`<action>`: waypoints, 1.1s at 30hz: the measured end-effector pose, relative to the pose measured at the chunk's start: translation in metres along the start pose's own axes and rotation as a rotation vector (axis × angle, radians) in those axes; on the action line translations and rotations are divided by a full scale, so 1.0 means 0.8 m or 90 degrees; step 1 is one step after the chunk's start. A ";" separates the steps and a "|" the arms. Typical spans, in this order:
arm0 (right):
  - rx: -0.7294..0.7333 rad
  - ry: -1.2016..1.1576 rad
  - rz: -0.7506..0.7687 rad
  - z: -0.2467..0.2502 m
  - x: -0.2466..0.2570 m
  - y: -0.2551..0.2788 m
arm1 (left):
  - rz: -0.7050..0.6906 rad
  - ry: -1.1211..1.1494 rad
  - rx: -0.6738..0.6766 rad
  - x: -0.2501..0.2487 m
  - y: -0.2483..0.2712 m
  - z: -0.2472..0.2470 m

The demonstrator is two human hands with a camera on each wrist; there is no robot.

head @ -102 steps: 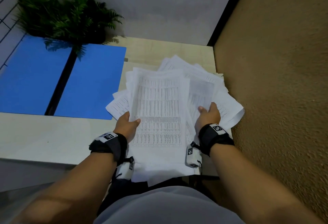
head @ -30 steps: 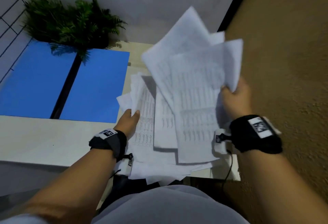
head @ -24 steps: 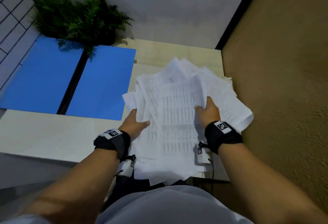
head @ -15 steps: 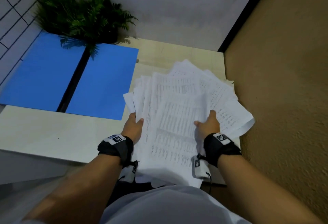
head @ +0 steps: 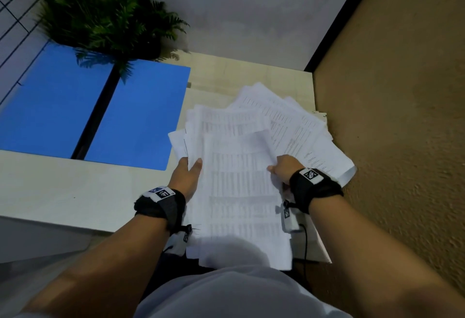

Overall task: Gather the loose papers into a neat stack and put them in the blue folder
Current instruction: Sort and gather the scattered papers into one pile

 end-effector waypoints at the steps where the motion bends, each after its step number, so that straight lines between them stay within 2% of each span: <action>1: 0.071 0.034 -0.011 -0.007 0.005 0.001 | 0.001 -0.008 -0.001 -0.004 0.003 -0.001; 2: 0.113 0.085 -0.029 -0.009 0.009 0.004 | 0.000 -0.020 -0.003 -0.006 0.003 -0.001; 3: 0.114 0.140 -0.029 -0.008 0.012 0.006 | 0.000 -0.036 -0.008 -0.007 0.002 0.000; 4: 0.077 0.181 -0.028 -0.002 0.013 0.005 | -0.006 -0.052 -0.012 -0.006 -0.001 0.001; 5: -0.004 0.159 -0.017 0.007 0.012 0.003 | -0.007 -0.062 -0.011 -0.006 -0.001 0.003; 7: -0.171 -0.031 0.021 0.027 0.012 0.003 | -0.013 -0.060 -0.009 -0.002 -0.004 0.005; 9: -0.245 -0.159 0.052 0.036 0.015 -0.002 | -0.021 -0.047 -0.009 -0.003 -0.002 0.005; 14: -0.159 -0.242 0.014 0.005 0.038 -0.021 | -0.014 0.021 0.000 0.000 0.005 -0.004; 16: -0.101 -0.247 0.015 -0.021 0.040 -0.027 | -0.034 -0.025 -0.003 0.001 0.008 -0.008; 17: -0.105 -0.256 0.023 -0.032 0.038 -0.030 | -0.045 -0.047 -0.010 0.003 0.007 -0.009; 19: -0.205 -0.321 0.009 -0.037 0.026 -0.031 | -0.053 -0.050 -0.036 0.005 0.003 -0.003; 21: -0.331 -0.341 -0.097 -0.025 0.000 -0.030 | -0.041 -0.034 -0.073 0.007 -0.003 0.013; 23: -0.308 -0.337 -0.191 -0.017 -0.025 -0.027 | -0.016 -0.027 -0.084 0.012 -0.010 0.028; 24: -0.260 -0.361 -0.188 -0.016 -0.032 -0.031 | 0.004 -0.033 -0.075 0.015 -0.011 0.032; 26: -0.181 -0.439 -0.122 -0.019 -0.032 -0.037 | 0.019 -0.043 -0.054 0.021 -0.015 0.034; 28: -0.128 -0.432 -0.085 -0.023 -0.029 -0.041 | 0.020 -0.042 -0.044 0.023 -0.017 0.031; 33: -0.184 -0.450 -0.127 -0.021 -0.032 -0.035 | 0.033 -0.037 -0.045 0.023 -0.016 0.027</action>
Point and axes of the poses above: each hand's wrist, its own y-axis away from the middle knuckle, its own z-axis out of the back of the hand, x = y × z, the point moved 3 cm from there along -y, towards the middle knuckle, and after that the axes turned 7 degrees about x, right-handed, at the moved point
